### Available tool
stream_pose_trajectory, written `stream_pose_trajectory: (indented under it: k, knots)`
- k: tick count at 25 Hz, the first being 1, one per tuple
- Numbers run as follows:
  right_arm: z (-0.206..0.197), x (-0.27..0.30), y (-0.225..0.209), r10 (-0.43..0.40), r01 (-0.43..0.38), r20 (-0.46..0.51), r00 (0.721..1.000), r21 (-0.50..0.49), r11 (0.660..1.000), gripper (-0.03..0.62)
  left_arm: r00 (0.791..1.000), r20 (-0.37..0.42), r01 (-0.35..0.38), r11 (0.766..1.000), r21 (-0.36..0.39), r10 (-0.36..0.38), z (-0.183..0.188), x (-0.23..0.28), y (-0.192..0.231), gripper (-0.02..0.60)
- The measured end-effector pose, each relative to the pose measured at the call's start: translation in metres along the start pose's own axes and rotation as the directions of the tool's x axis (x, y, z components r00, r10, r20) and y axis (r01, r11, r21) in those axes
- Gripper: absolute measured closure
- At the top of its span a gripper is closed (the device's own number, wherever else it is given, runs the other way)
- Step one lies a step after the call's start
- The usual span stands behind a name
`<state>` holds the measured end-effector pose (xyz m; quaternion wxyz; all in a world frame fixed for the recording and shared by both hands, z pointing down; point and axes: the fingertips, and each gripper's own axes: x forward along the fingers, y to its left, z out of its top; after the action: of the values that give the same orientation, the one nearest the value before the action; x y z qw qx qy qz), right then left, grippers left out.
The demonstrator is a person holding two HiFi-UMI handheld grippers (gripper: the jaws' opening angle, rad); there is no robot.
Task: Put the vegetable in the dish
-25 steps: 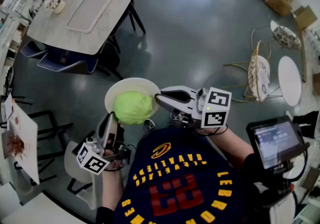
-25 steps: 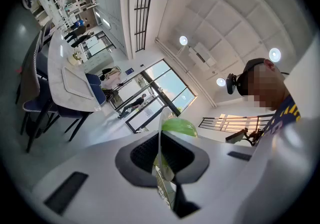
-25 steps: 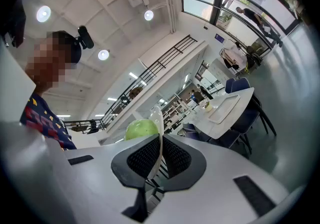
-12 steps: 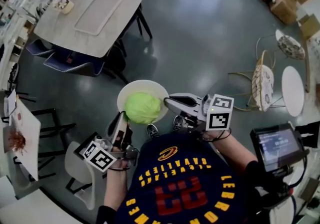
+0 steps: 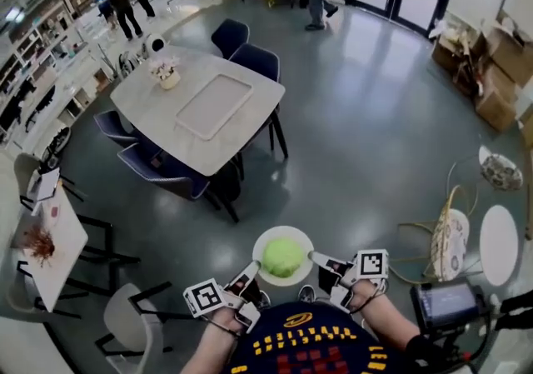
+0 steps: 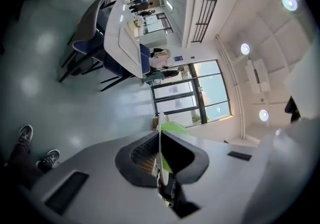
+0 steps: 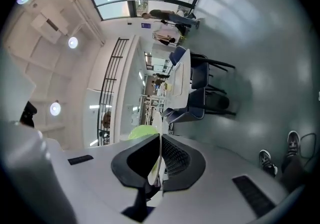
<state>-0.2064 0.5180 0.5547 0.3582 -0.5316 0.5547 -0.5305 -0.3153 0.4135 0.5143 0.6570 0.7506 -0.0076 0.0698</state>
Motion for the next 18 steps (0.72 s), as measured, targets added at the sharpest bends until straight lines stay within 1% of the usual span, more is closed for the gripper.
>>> stream_pose_trajectory:
  k: [2,6,7,8,10,11,13,14,16,18]
  knots:
    - [-0.004,-0.01,-0.008,-0.018,0.018,0.001,1.0,0.041,0.999,0.579,0.999,0.007,-0.034,0.999,-0.007,0.034,-0.009,0.0,0.01,0.566]
    - [0.005,-0.018,-0.018,-0.046,0.045,0.013,0.999,0.091,0.995,0.579,0.996,0.036,-0.087,0.996,-0.008,0.087,-0.012,0.009,0.025,0.568]
    - [0.009,-0.021,-0.021,-0.054,0.053,0.015,0.998,0.079,0.995,0.579,0.994,0.042,-0.096,0.995,-0.004,0.096,-0.013,0.011,0.027,0.568]
    - [0.014,-0.023,-0.024,-0.054,0.053,0.013,0.998,0.035,0.998,0.579,0.993,0.048,-0.104,0.995,0.0,0.104,-0.015,0.013,0.029,0.568]
    - [0.028,-0.028,-0.029,-0.043,0.043,-0.001,0.999,-0.121,0.992,0.579,0.991,0.059,-0.116,0.993,-0.002,0.116,-0.019,0.017,0.03,0.568]
    - [0.03,-0.029,-0.03,-0.037,0.036,-0.004,0.999,-0.121,0.992,0.579,0.991,0.065,-0.115,0.993,-0.006,0.115,-0.021,0.019,0.029,0.568]
    - [0.024,-0.033,-0.029,-0.031,0.031,-0.001,1.0,0.032,0.999,0.579,0.992,0.078,-0.101,0.995,-0.003,0.101,-0.024,0.023,0.024,0.568]
    - [0.024,-0.035,-0.027,-0.025,0.025,-0.004,1.0,0.063,0.998,0.579,0.992,0.083,-0.099,0.995,0.005,0.098,-0.026,0.024,0.023,0.568]
    - [0.025,-0.034,-0.023,-0.007,0.008,-0.018,1.0,0.066,0.998,0.579,0.99,0.091,-0.11,0.994,0.008,0.108,-0.028,0.023,0.022,0.568]
    - [0.026,-0.031,-0.024,-0.008,0.01,-0.033,0.999,0.071,0.997,0.579,0.987,0.102,-0.125,0.992,0.005,0.124,-0.026,0.02,0.024,0.568]
